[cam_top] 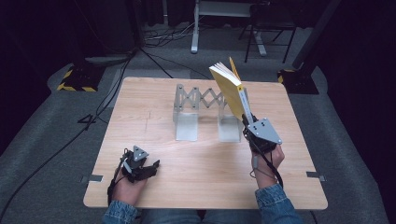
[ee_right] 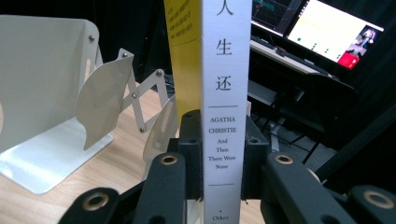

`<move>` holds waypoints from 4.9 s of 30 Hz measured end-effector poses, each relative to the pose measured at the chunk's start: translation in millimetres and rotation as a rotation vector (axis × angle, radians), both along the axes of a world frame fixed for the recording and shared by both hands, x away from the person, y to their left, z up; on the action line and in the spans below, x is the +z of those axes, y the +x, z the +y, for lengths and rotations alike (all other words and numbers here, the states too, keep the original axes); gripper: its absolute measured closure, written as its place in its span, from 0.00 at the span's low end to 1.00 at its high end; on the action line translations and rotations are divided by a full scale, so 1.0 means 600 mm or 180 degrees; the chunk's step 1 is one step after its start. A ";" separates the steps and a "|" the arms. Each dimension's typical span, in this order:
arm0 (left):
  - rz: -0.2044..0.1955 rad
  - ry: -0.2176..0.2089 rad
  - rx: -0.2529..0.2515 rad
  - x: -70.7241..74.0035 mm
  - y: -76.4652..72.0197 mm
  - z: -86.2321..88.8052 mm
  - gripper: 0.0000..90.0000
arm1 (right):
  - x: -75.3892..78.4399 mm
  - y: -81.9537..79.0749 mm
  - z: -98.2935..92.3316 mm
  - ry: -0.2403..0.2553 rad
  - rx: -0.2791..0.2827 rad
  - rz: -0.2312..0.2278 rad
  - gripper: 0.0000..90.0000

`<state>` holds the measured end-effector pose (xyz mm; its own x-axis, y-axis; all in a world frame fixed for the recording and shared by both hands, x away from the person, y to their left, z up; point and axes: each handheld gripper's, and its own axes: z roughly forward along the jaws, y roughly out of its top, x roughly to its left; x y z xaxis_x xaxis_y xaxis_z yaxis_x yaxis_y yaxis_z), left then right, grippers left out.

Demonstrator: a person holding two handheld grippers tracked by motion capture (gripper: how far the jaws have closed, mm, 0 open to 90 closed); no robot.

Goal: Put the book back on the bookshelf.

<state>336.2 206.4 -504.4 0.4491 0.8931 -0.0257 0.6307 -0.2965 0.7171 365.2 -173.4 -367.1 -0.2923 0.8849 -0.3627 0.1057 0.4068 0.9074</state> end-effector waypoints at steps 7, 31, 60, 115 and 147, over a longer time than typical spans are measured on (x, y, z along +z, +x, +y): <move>-0.0009 0.0025 -0.0027 0.000 0.000 0.000 0.39 | -0.005 0.019 0.012 0.0195 -0.0009 0.0074 0.85; 0.0003 0.0007 -0.0078 0.000 -0.002 -0.003 0.39 | -0.030 0.092 0.048 0.0572 -0.0128 0.0269 0.84; -0.0004 0.0031 -0.0124 0.001 -0.002 -0.006 0.39 | -0.093 0.087 0.052 0.0702 0.0047 0.0699 0.83; -0.0004 0.0011 -0.0105 0.000 -0.001 -0.007 0.39 | -0.166 0.122 0.056 0.0403 0.0038 0.1086 0.77; 0.0025 0.0001 -0.0198 0.000 -0.003 0.022 0.34 | -0.063 0.000 -0.091 0.0655 0.0860 0.0924 0.42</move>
<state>334.2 219.3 -504.6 0.5036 0.8634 -0.0294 0.6167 -0.3355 0.7121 365.2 -227.8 -405.0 -0.5868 0.8078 -0.0559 0.2828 0.2691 0.9207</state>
